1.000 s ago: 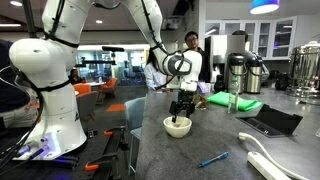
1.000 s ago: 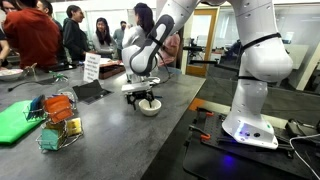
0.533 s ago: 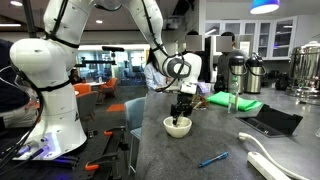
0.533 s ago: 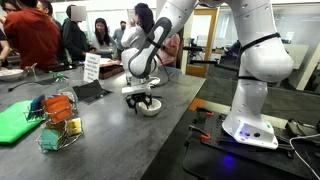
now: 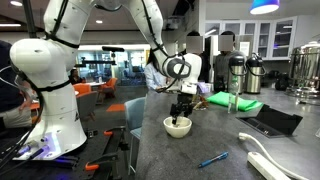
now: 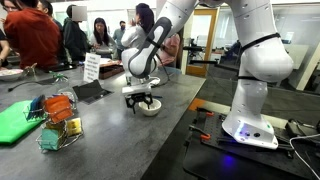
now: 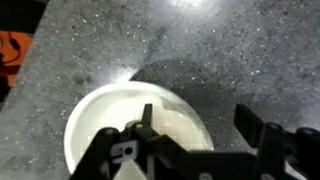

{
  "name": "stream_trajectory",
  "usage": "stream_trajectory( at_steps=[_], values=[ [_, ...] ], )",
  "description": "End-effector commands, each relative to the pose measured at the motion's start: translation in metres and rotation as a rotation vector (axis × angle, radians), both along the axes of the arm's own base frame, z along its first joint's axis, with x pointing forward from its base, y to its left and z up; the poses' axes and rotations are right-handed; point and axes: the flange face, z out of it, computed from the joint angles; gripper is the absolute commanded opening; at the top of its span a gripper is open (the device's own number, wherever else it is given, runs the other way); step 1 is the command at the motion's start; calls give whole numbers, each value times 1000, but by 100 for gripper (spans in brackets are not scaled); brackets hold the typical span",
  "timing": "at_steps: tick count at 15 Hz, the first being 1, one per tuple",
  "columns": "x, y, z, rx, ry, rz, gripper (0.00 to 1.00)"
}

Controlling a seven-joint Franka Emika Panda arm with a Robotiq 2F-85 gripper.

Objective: Move the bowl backwards

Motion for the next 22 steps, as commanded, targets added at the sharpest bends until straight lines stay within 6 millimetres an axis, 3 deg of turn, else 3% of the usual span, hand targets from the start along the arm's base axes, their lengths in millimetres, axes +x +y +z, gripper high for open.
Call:
stream_trajectory(
  at_steps=[1, 2, 4, 9, 10, 12, 20, 22],
  values=[
    [1, 0, 0, 0, 1, 0, 89],
    [1, 0, 0, 0, 1, 0, 97],
    [5, -8, 3, -18, -9, -21, 100],
    [14, -30, 7, -55, -32, -77, 100],
    [16, -32, 8, -57, -38, -97, 75],
    [15, -34, 7, -67, -37, -117, 68],
    [8, -20, 5, -100, -47, -159, 5],
    [9, -20, 5, -109, -49, -147, 0]
  ],
)
